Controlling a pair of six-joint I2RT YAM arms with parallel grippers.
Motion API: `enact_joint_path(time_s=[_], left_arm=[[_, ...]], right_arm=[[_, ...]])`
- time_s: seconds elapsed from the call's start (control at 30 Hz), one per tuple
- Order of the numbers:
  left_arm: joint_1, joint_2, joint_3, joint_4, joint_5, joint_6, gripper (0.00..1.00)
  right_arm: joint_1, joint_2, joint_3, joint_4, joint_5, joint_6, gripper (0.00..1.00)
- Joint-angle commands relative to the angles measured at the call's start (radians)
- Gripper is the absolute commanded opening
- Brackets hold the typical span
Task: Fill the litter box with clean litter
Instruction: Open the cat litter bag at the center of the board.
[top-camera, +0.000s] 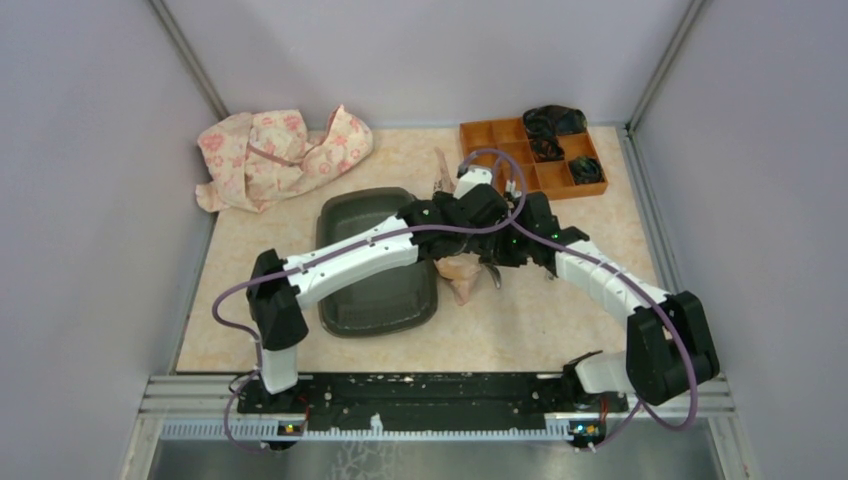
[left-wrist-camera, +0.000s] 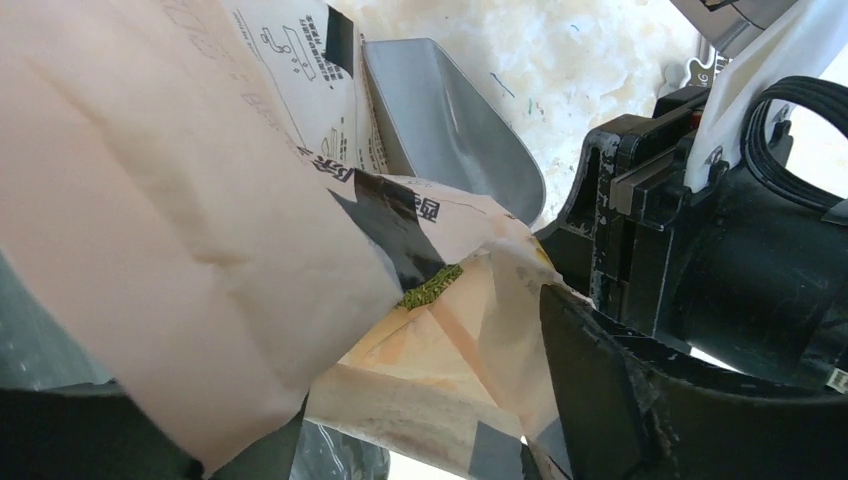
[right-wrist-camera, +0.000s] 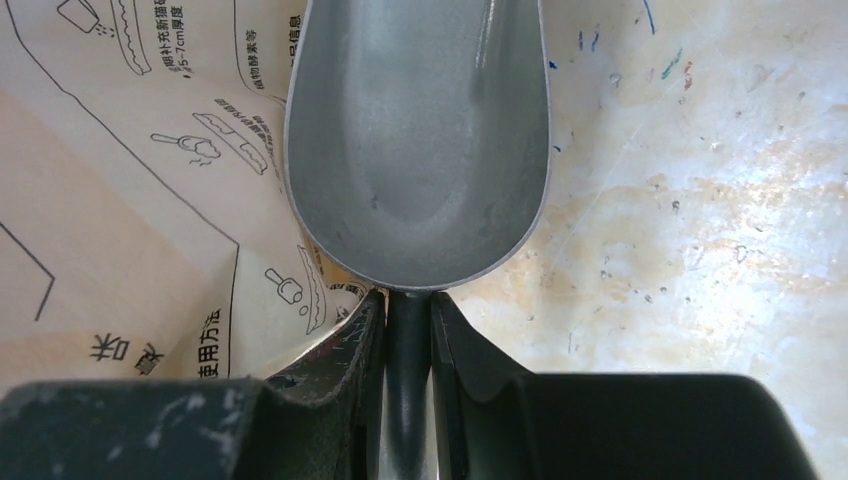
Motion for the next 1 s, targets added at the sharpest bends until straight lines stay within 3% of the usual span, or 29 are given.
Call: enact_joint_path(time_s=[0.0,0.07,0.4,0.6,0.8,0.9,0.97], left_arm=[[0.009,-0.017,-0.012,-0.027,-0.002,0.014,0.9],[0.01,-0.019,-0.013,-0.024,0.004,0.017,0.99],[0.023,-0.055,-0.024,-0.005,-0.003,0.015,0.99],[0.134,-0.123,-0.103,0.169,0.197,0.037,0.99],[0.18,-0.122,-0.096,0.24,0.27,0.06,0.99],[0.19,-0.121,-0.102,0.262,0.299,0.071,0.86],[0.192,-0.117,-0.101,0.263,0.305,0.073,0.85]], right_arm=[[0.028,-0.048,0.094,-0.027,0.021,-0.064,0.0],[0.028,-0.067,0.113,-0.064,0.039,-0.077,0.0],[0.027,-0.113,0.157,-0.172,0.115,-0.114,0.0],[0.017,-0.145,0.2,-0.258,0.18,-0.131,0.0],[-0.004,-0.187,0.227,-0.312,0.19,-0.142,0.0],[-0.01,-0.2,0.233,-0.326,0.188,-0.145,0.0],[-0.015,-0.207,0.236,-0.333,0.187,-0.147,0.0]])
